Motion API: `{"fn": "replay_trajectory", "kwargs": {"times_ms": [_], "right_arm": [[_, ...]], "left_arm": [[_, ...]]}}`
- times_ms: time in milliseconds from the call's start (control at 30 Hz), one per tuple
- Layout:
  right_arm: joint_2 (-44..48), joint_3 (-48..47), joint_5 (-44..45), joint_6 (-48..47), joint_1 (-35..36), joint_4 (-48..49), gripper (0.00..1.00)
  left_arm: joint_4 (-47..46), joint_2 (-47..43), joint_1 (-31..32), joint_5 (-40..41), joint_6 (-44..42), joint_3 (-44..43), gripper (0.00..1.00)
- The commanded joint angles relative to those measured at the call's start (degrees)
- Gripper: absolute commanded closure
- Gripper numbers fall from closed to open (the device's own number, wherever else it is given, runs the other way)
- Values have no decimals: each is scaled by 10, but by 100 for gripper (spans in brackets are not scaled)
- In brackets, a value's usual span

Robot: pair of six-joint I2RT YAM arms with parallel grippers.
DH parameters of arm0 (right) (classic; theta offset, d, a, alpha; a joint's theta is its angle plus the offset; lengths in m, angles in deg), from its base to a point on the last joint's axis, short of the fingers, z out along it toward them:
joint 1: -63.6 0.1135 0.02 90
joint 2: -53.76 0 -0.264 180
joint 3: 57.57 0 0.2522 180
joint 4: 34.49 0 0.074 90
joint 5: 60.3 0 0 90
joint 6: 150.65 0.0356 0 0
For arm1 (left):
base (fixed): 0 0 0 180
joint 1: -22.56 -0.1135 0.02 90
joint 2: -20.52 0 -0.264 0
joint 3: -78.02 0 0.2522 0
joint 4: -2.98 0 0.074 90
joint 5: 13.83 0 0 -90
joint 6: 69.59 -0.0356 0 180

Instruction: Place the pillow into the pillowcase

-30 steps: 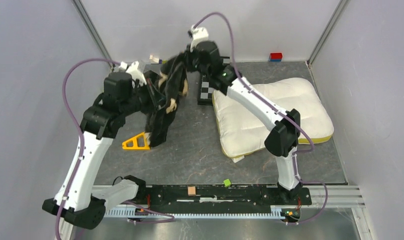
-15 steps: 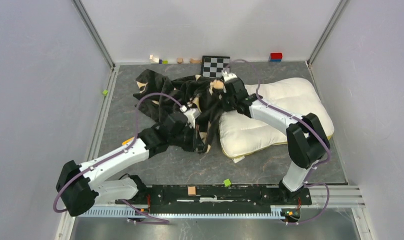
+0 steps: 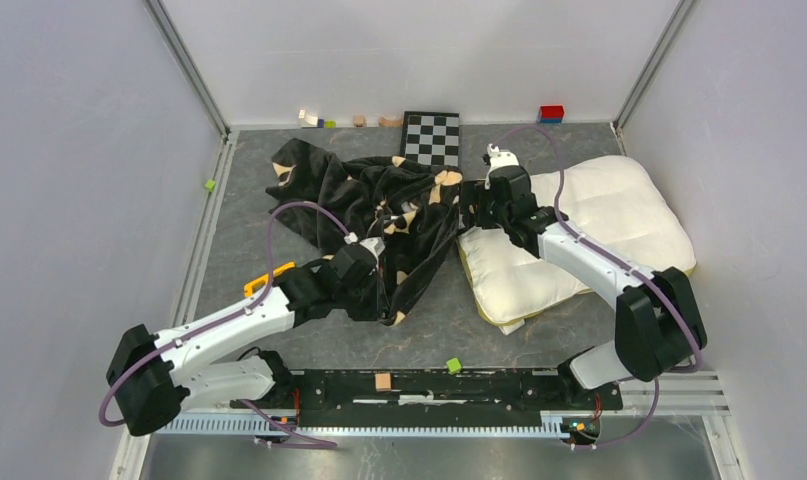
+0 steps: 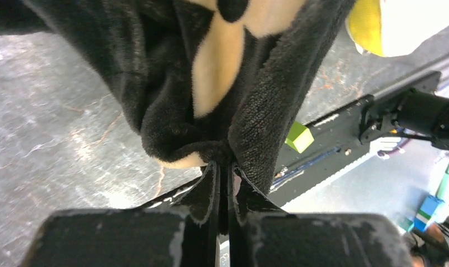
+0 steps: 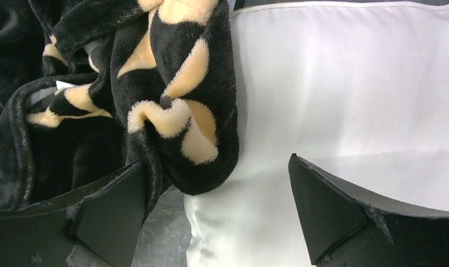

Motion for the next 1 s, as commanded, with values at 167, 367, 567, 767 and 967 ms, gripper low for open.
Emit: {"fn": "replay_trajectory", "kwargs": {"times_ms": [167,367,567,767,967], "right_arm": [[111,13,115,-40,48,-103,2],[160,108,151,-52,97,-96,2],[69,126,153,-82,134,-71,2],[-38,94,214,-83,133,-94,25],[36,44,182,-58,53,-132,100]], "left_arm": [[38,48,-100,82,16,-66,98],[-25,63,-187,34,12,-57,98],[-19,68,-225,69,-14,-76,98],[-21,63,-247,70,-28,-106,97],[-25,64,-247,52,-54,-112,98]]}}
